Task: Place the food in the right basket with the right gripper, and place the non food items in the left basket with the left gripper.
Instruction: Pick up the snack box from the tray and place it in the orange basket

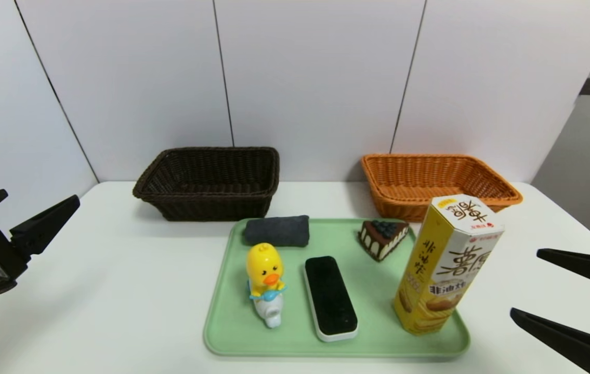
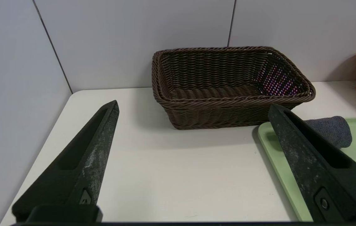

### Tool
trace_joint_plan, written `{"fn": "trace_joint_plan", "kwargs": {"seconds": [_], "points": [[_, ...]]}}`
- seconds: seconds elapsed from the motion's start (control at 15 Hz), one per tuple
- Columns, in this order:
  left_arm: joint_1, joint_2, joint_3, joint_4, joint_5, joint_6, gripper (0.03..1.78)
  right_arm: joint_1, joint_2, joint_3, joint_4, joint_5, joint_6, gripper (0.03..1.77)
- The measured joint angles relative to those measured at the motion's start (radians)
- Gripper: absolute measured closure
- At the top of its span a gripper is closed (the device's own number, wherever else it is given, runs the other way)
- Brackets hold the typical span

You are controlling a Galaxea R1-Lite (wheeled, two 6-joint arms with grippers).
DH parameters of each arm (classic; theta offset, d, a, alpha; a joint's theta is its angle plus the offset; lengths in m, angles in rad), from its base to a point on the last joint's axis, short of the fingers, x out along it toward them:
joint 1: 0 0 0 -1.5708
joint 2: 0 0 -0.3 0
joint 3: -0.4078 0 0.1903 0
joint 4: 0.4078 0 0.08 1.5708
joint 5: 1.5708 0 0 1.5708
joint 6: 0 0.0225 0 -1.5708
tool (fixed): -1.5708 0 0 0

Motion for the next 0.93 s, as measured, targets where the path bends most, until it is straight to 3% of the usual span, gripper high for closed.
{"fn": "trace_joint_plan", "kwargs": {"seconds": [0.27,0.47,0.93], "points": [[0.001,0.001,0.000,0.000,0.000,0.002,0.12,0.029,0.194,-0.006,-0.157,-0.007,-0.024,0.09],[0.001,0.001,-0.001,0.000,0.000,0.004,0.12,0.033,0.291,0.003,-0.187,-0.009,-0.060,0.09],[0.000,0.000,-0.002,0.000,-0.001,0.008,0.12,0.036,0.442,0.037,-0.353,-0.012,-0.061,0.09]]}}
